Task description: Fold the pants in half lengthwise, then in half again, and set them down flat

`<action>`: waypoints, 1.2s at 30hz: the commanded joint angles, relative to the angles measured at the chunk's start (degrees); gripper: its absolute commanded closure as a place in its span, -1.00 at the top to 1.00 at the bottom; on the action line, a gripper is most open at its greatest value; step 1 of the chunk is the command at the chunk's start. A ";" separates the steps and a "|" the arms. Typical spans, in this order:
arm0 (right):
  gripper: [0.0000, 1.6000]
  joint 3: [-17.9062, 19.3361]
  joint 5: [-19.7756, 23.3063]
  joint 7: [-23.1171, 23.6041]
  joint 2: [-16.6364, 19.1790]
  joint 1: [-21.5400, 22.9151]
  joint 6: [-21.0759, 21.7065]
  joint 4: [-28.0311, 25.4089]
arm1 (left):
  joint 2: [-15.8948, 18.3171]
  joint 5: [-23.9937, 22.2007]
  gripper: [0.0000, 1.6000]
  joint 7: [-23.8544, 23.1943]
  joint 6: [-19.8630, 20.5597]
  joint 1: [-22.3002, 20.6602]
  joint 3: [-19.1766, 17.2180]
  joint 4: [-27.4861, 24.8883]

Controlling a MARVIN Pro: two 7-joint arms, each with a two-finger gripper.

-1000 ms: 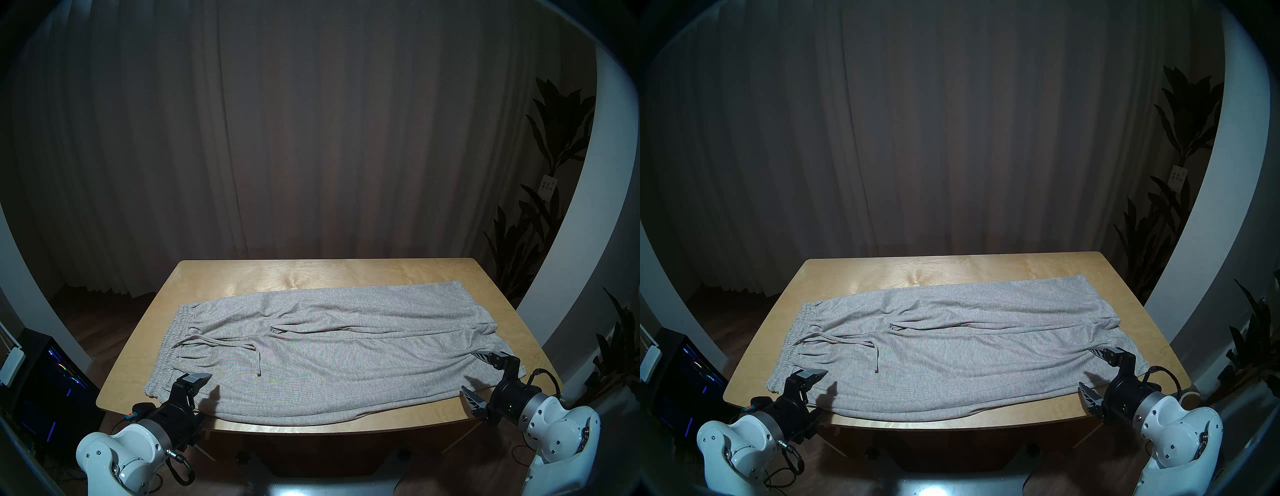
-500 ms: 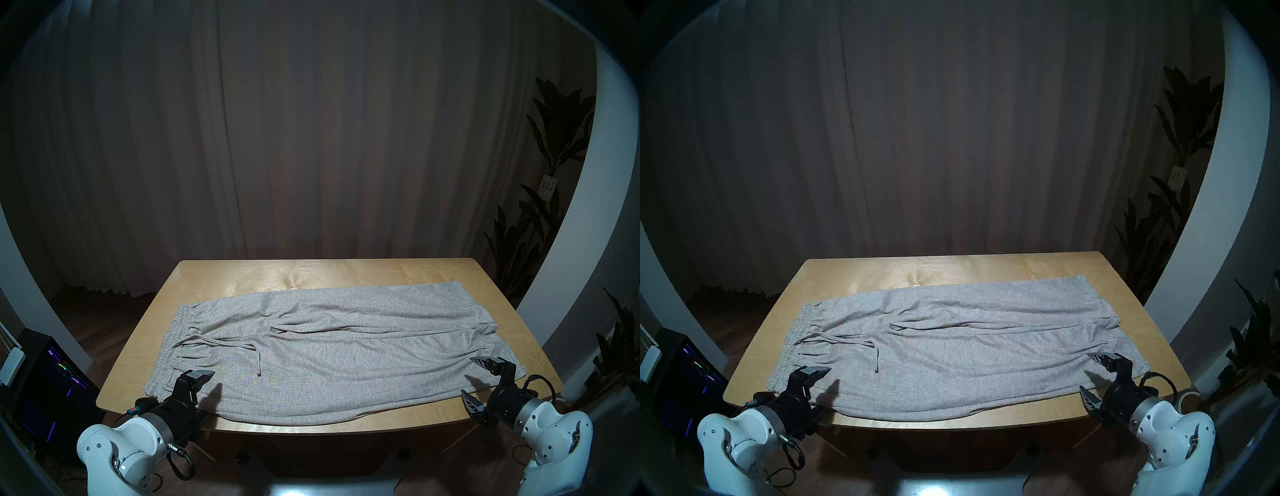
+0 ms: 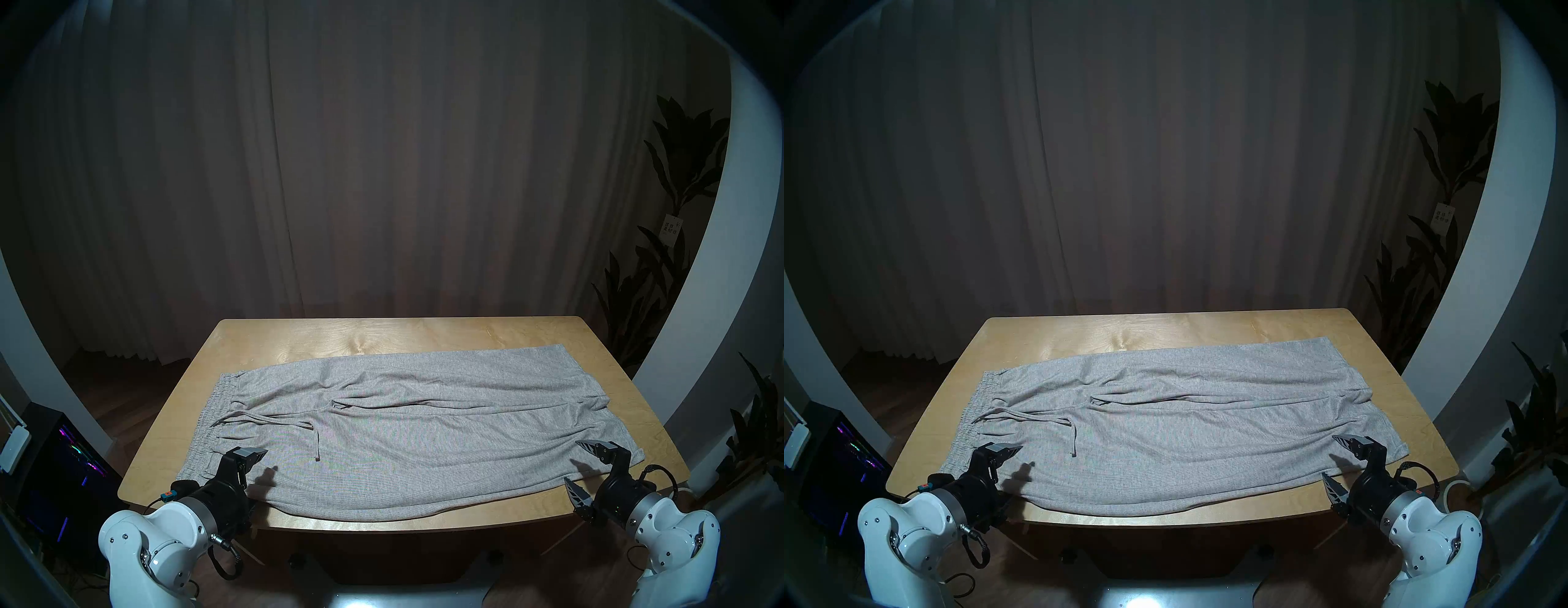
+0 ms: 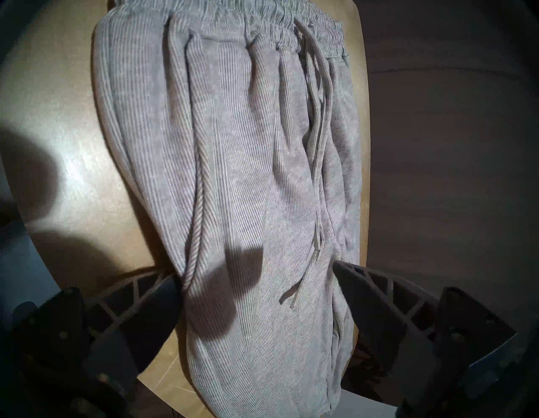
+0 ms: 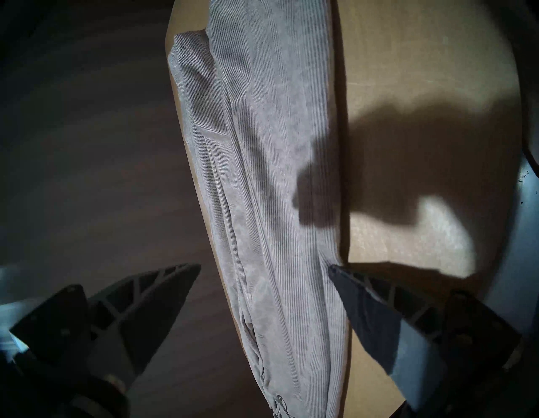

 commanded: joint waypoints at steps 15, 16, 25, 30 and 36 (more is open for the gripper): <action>1.00 3.54 0.95 2.40 -2.42 -4.01 1.84 -1.90 | 1.58 -0.48 1.00 3.58 1.30 -1.87 1.64 0.11; 1.00 3.57 1.16 2.32 -2.24 -3.60 1.63 -1.57 | 1.57 -0.48 1.00 3.55 1.31 -1.90 1.63 0.15; 1.00 3.07 -2.85 3.02 -2.04 -0.56 -0.54 0.22 | 1.62 -1.38 1.00 4.24 0.74 -2.10 1.45 0.39; 1.00 1.96 -4.16 2.90 -2.88 0.61 -2.15 1.60 | 1.98 -0.91 1.00 4.46 0.96 -2.81 1.35 1.06; 1.00 0.73 -4.92 3.40 -2.21 2.04 -3.43 3.96 | 2.78 -0.99 1.00 4.24 0.84 -4.10 1.05 3.07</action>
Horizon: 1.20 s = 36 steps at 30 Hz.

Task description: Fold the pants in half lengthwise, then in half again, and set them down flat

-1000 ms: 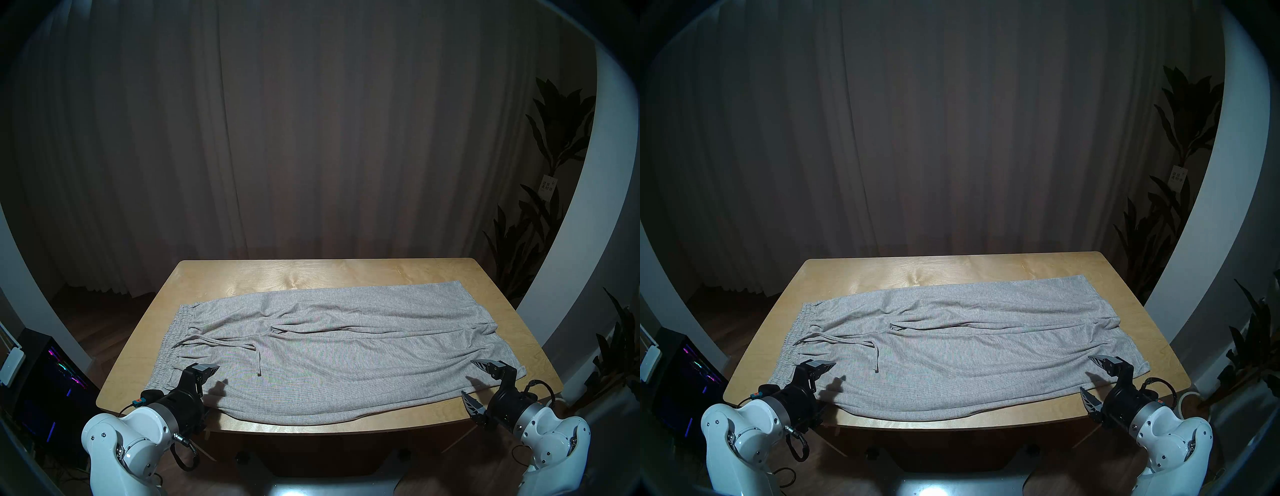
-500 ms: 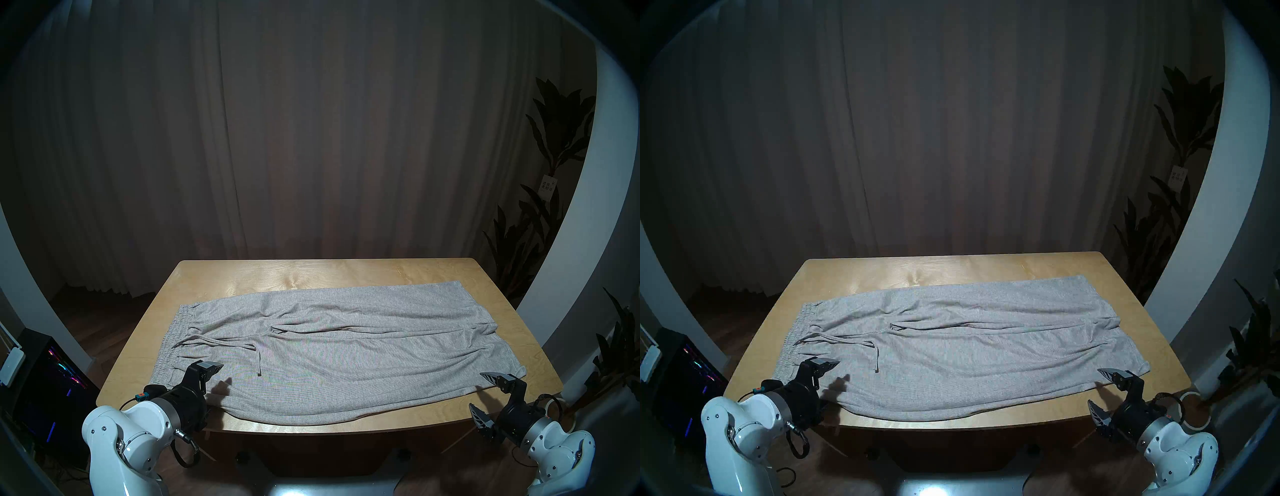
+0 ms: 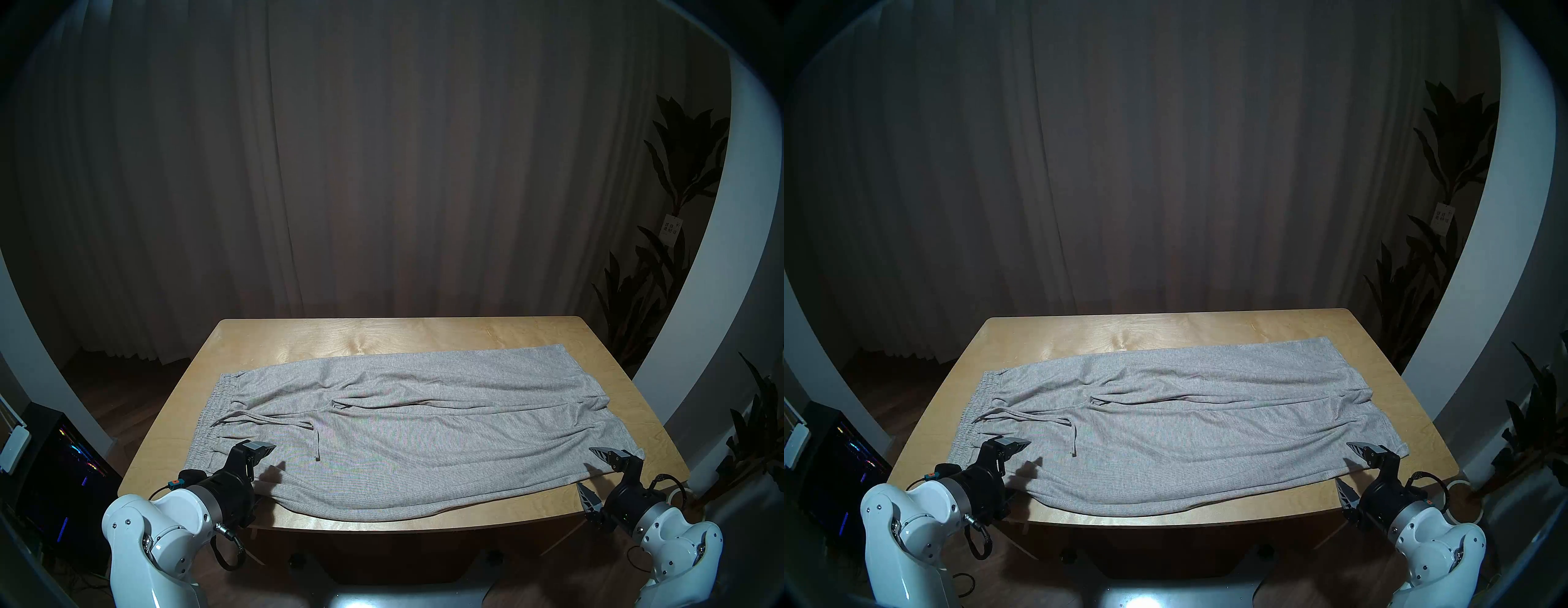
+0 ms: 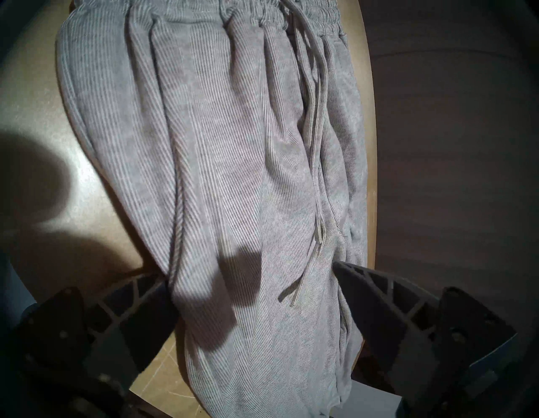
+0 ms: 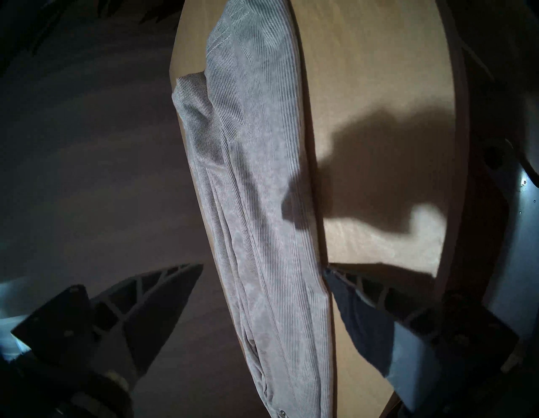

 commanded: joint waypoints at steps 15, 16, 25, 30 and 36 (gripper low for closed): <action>1.00 -3.06 -0.35 0.13 1.09 3.22 -2.27 2.63 | 1.61 2.86 1.00 -2.01 -0.72 -2.55 1.17 4.41; 1.00 -2.97 -0.21 0.11 1.18 3.34 -2.49 2.30 | 1.63 2.86 1.00 -2.13 -0.75 -2.58 1.18 4.43; 1.00 -2.85 1.48 -1.41 2.14 4.80 -2.66 -0.22 | 1.60 3.03 1.00 -3.00 -1.21 -2.48 1.35 4.73; 1.00 -2.40 3.10 -3.66 2.34 4.67 -2.91 -2.57 | 1.44 3.24 1.00 -3.37 -1.76 -2.19 1.22 4.65; 1.00 -3.42 4.11 -6.09 2.54 5.01 -3.62 -4.08 | 1.54 3.25 1.00 -3.96 -2.06 -2.09 1.19 5.14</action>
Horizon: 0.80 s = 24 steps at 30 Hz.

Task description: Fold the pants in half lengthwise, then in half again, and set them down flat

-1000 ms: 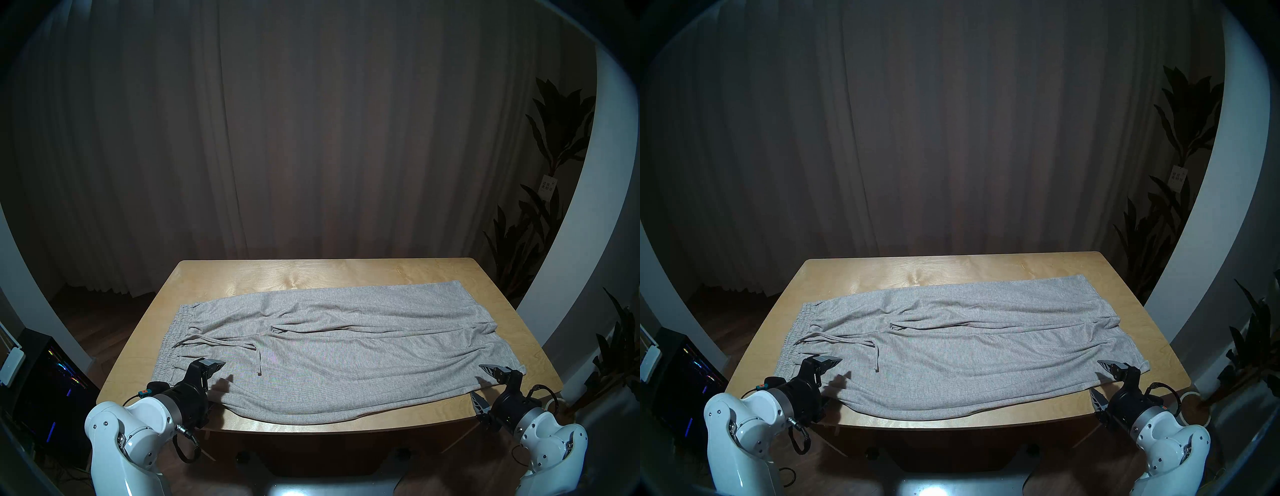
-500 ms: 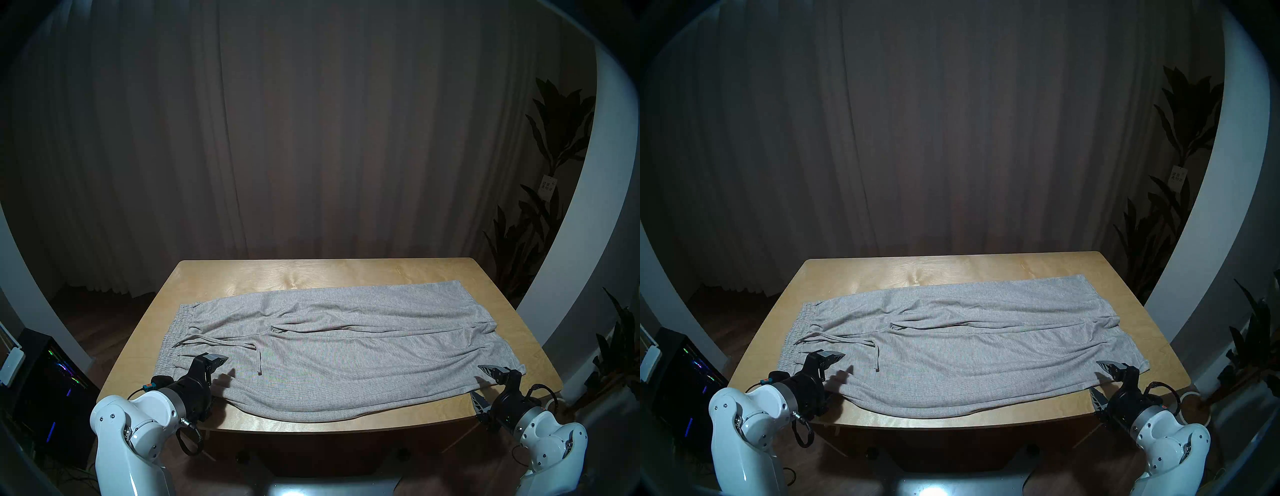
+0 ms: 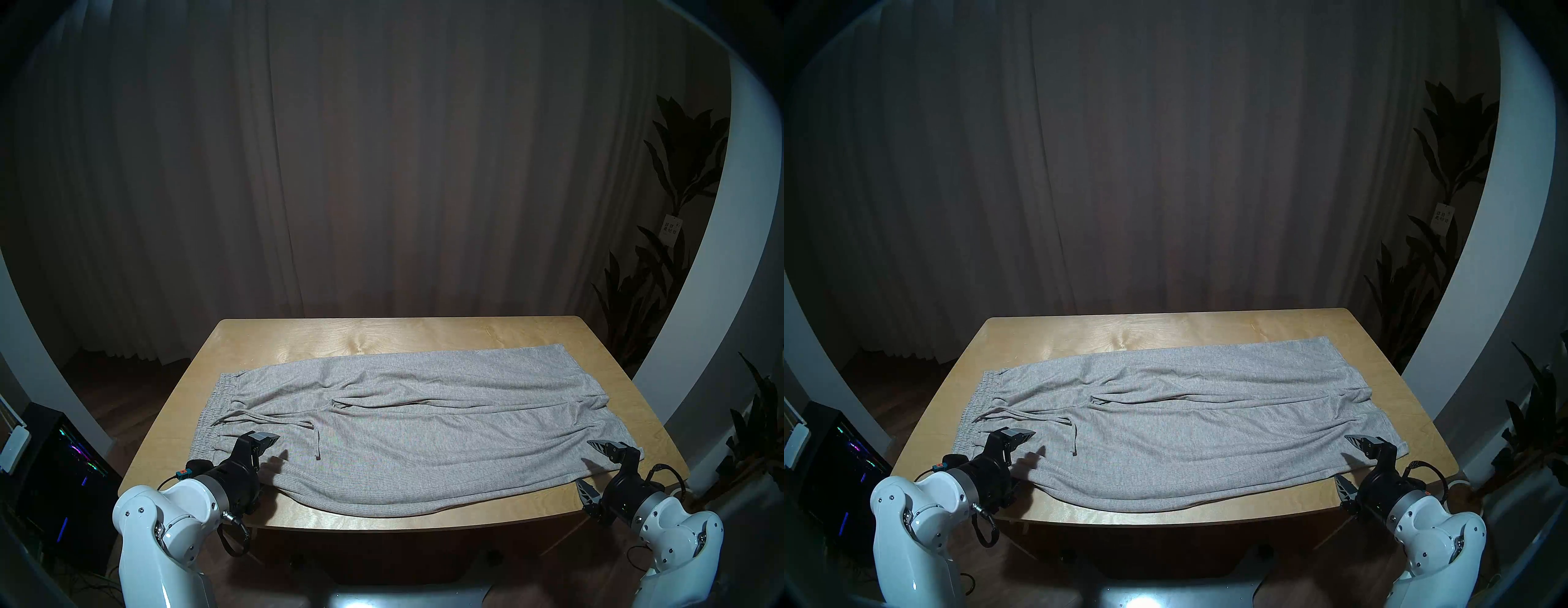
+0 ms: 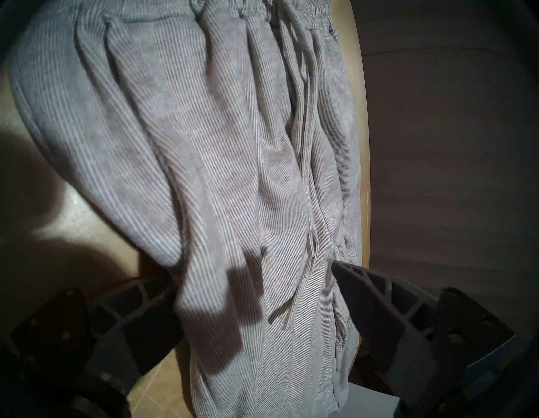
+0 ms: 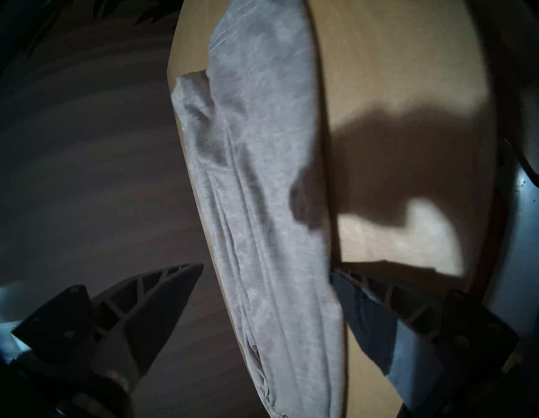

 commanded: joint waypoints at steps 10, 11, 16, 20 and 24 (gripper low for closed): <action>1.00 -4.21 -0.88 -3.75 0.80 4.31 -2.64 -1.16 | 0.69 -0.06 1.00 0.30 -0.23 0.31 -0.97 2.91; 1.00 -4.34 -1.23 -3.92 0.72 4.39 -2.98 -0.79 | 0.76 -0.19 1.00 0.38 -0.23 0.25 -1.08 3.08; 0.92 -4.95 -3.32 -3.49 0.55 4.38 -3.96 0.41 | 1.21 -0.62 0.73 0.37 -0.22 -0.27 -1.37 4.20; 0.91 -5.42 -5.00 -2.22 0.43 4.14 -4.70 1.65 | 1.65 -0.77 0.67 0.57 -0.15 -0.79 -1.39 5.06; 0.77 -5.77 -5.57 -1.95 0.32 4.06 -5.62 1.52 | 2.14 -0.87 0.64 1.13 -0.16 -1.10 -1.54 5.58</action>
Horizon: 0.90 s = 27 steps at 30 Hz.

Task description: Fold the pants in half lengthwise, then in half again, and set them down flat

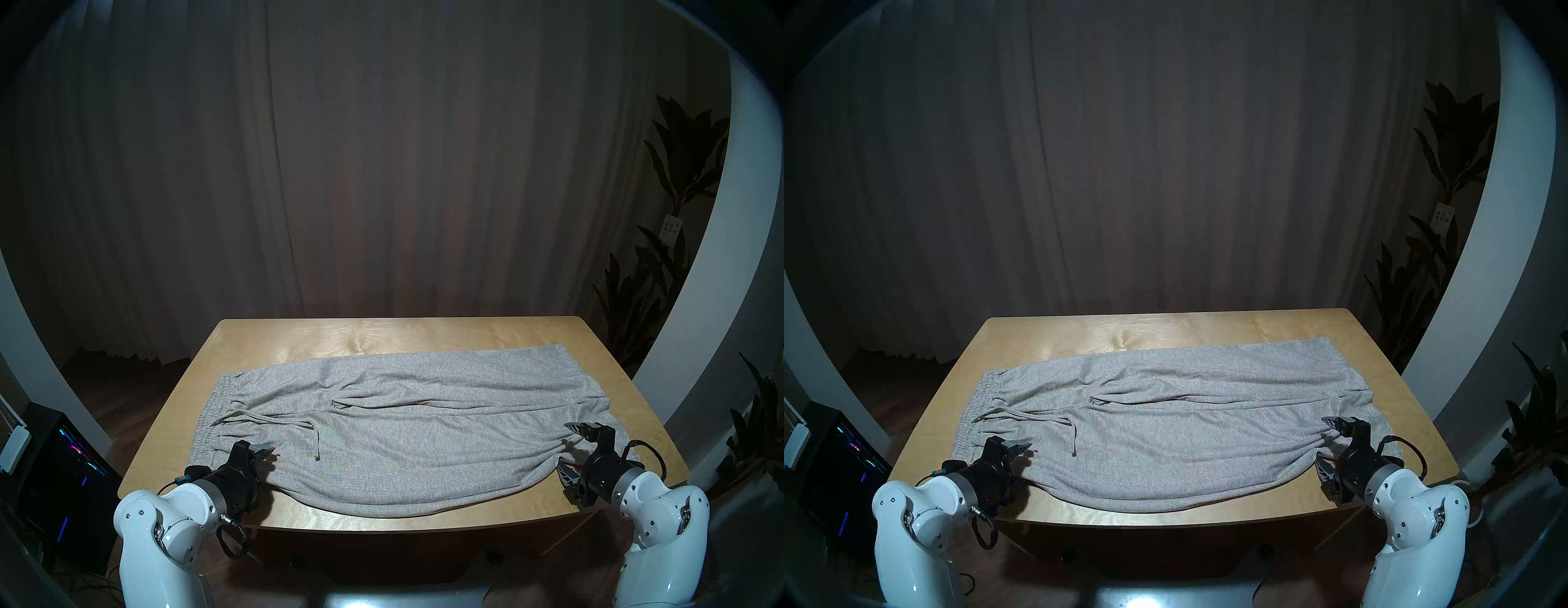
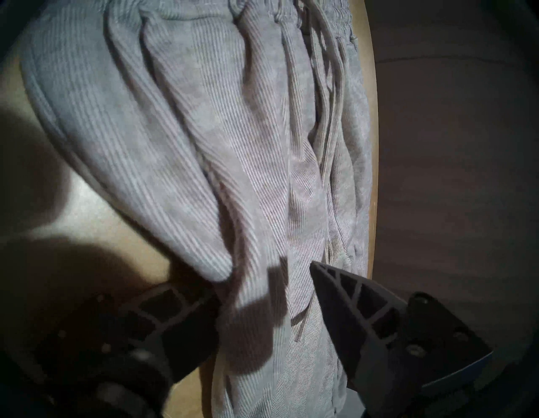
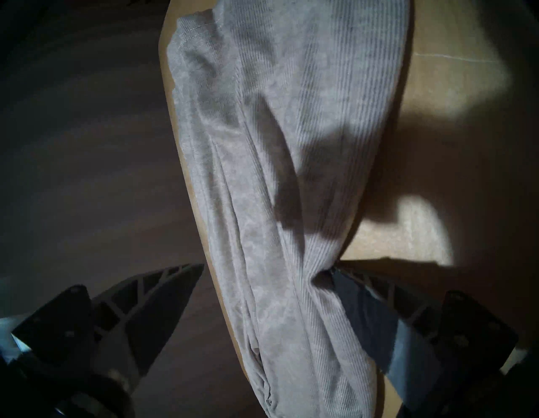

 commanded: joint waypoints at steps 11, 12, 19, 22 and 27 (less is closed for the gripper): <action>-1.00 -1.25 -1.86 1.09 -0.40 0.40 -2.48 -0.04 | 2.13 -0.18 -1.00 1.70 0.46 -1.77 -0.72 4.42; -1.00 -1.14 -1.65 1.05 -0.37 0.50 -2.51 -0.22 | 2.04 -0.37 -1.00 1.74 0.37 -1.85 -0.98 4.42; -1.00 -0.25 0.01 -0.01 0.26 1.43 -2.54 -2.16 | 1.84 -1.37 -1.00 1.81 0.51 -2.07 -1.93 3.44; -1.00 0.11 0.92 0.02 0.71 1.34 -1.91 -2.96 | 1.72 -1.81 -1.00 1.73 0.40 -2.18 -2.33 2.97; -1.00 0.13 2.51 -0.86 1.33 2.38 -1.53 -3.99 | 1.80 -2.52 -1.00 1.67 0.57 -2.56 -2.60 2.42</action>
